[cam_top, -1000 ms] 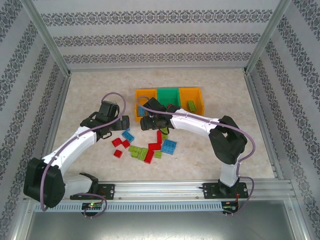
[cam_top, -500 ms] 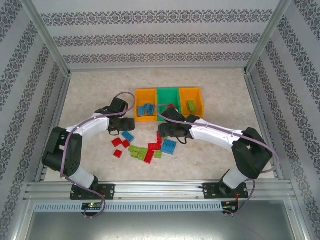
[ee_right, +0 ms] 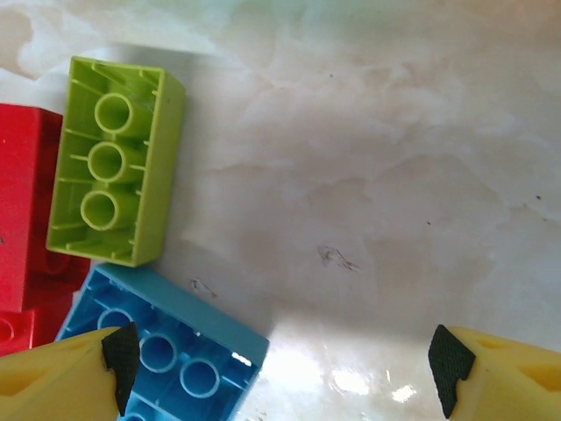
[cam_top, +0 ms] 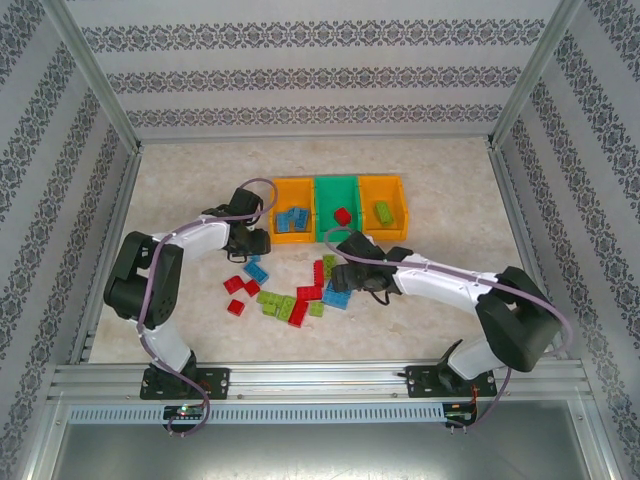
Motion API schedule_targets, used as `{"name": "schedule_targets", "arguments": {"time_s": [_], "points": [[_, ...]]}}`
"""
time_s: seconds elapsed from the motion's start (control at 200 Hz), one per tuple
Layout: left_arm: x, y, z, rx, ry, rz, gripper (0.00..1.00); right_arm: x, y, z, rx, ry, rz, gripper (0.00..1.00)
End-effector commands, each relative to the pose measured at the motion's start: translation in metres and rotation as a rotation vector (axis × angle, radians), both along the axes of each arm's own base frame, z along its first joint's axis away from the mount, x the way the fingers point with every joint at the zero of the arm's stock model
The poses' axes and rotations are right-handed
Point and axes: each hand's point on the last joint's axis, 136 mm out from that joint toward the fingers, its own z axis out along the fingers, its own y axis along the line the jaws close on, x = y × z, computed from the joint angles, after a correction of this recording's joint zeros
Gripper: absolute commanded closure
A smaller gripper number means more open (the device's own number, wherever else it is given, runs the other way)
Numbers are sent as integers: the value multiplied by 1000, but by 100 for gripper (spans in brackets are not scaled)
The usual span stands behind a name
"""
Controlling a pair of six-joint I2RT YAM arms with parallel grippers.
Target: Sort the legos into containers by color
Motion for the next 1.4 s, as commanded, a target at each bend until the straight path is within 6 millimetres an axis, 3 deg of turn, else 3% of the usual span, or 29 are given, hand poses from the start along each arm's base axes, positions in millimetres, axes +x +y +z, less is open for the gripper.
{"name": "schedule_targets", "arguments": {"time_s": [0.0, 0.24, 0.39, 0.5, 0.604, 0.714, 0.834, 1.104, 1.284, 1.399], "points": [[11, 1, 0, -10, -19, 5, 57, 3, -6, 10, 1, -69, -16, 10], [10, 4, -6, 9, 2, -8, 74, 1, -19, 14, -20, -91, -32, 8], [8, 8, 4, 27, -15, -8, 81, -1, -25, 14, -21, -95, -49, 8], [11, 10, 28, 30, -72, -11, 83, -2, -28, 12, -24, -96, -57, 8], [19, 5, 67, 4, -162, -23, 83, -4, -27, 10, -12, -94, -52, 8], [33, -11, 109, -23, -256, -72, 82, -9, -19, 8, -14, -92, 18, 9], [49, -30, 129, -54, -281, -130, 80, -14, -18, 4, -70, -94, 72, 9], [80, -63, 122, -107, -269, -177, 79, -21, -4, 2, -7, -104, 117, 10], [90, -81, 109, -113, -235, -213, 76, -19, 7, -1, 1, -98, 158, 10], [94, -87, 99, -100, -212, -215, 73, -13, 2, -7, -26, -91, 100, 11]]}}
